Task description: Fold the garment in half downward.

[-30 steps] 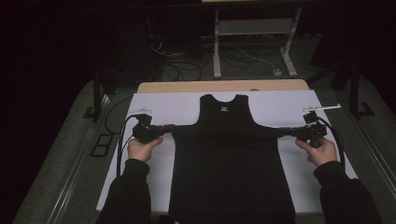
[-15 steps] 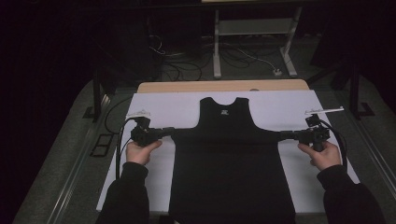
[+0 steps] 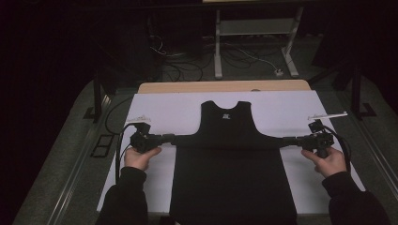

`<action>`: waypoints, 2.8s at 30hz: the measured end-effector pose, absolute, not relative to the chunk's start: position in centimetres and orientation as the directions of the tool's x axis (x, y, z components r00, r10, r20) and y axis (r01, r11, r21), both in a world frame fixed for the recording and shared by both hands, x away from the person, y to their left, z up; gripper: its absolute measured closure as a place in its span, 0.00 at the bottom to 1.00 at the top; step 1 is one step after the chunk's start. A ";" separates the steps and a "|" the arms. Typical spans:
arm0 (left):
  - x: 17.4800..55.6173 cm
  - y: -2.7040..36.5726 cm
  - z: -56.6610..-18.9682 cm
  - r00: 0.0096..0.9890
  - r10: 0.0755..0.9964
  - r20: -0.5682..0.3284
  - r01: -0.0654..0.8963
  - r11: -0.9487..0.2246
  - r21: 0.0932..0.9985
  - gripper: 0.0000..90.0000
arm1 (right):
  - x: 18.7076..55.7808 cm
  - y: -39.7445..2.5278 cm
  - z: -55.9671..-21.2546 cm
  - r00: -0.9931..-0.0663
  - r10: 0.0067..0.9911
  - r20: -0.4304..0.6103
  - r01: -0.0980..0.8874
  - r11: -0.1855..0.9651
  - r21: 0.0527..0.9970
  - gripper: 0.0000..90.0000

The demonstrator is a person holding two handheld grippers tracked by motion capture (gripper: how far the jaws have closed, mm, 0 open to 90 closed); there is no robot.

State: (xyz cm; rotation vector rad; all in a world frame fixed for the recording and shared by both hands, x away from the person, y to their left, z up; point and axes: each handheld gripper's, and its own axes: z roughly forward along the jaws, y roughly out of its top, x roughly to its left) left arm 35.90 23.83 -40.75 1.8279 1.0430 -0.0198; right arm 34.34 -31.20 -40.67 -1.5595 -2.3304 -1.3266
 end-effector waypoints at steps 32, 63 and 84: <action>33.7 23.6 -41.4 0.650 0.618 -0.441 0.685 -0.228 0.692 0.96 | 32.2 -30.8 -41.8 -0.496 0.736 0.461 0.802 0.185 0.567 0.91; 32.8 23.5 -42.9 0.656 0.601 -0.457 0.726 -0.337 0.600 0.96 | 31.1 -30.3 -43.1 -0.486 0.726 0.487 0.841 0.236 0.487 0.91; 33.1 22.9 -43.8 0.635 0.638 -0.437 0.749 -0.370 0.549 0.78 | 30.9 -30.1 -43.3 -0.474 0.755 0.452 0.843 0.242 0.480 0.75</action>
